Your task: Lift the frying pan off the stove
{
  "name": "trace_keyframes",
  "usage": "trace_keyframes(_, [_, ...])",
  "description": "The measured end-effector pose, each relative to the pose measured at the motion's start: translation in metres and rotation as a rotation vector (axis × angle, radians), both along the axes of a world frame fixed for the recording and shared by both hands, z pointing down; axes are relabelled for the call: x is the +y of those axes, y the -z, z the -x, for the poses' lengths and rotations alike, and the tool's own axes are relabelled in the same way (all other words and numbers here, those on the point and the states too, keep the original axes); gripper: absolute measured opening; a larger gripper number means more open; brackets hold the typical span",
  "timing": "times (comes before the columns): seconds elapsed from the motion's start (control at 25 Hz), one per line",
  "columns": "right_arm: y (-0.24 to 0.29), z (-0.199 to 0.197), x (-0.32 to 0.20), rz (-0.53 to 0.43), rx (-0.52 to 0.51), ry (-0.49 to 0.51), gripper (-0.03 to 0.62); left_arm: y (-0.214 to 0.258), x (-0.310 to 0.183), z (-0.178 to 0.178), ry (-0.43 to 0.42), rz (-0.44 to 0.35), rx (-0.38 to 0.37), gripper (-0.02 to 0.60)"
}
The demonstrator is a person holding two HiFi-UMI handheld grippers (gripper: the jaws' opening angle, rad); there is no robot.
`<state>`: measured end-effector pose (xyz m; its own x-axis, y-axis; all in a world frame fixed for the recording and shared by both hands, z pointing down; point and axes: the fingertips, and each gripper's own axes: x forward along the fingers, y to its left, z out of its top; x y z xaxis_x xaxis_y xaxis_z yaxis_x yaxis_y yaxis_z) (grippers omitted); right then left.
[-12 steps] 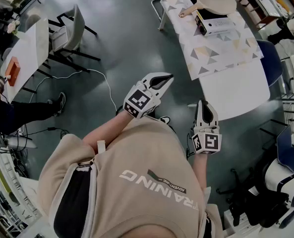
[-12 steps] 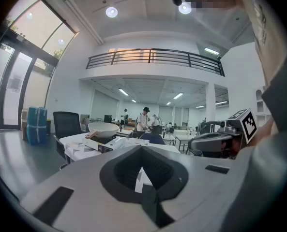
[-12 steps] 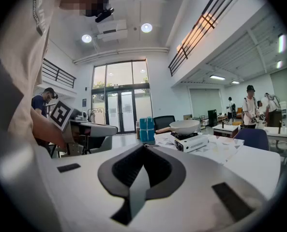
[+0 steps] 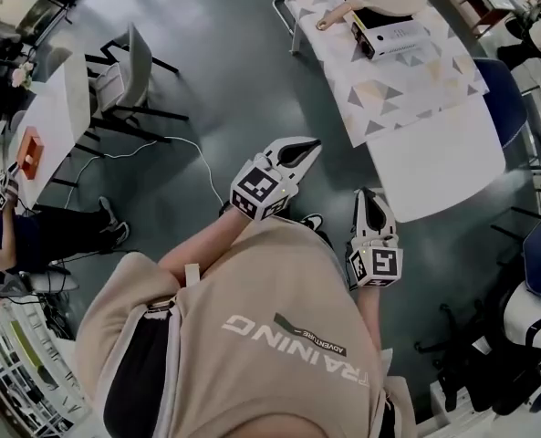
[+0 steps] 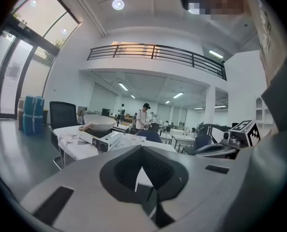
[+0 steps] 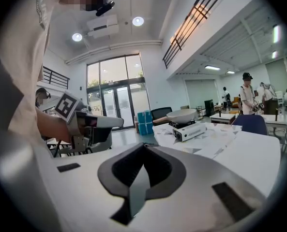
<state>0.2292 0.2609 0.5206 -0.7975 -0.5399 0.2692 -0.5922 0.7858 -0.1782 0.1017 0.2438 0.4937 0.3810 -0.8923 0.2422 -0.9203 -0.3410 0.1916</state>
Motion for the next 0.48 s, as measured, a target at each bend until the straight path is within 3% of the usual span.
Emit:
trace_keyframes(0.16, [-0.004,0.016,-0.018,0.013,0.029,-0.003,0.005,-0.012,-0.023,0.014,-0.007,0.02,0.04,0.002])
trace_keyframes(0.48, [0.013,0.079,-0.083,-0.035,0.077,-0.024,0.005,0.006,-0.097,0.08,-0.034,-0.043,0.104,0.002])
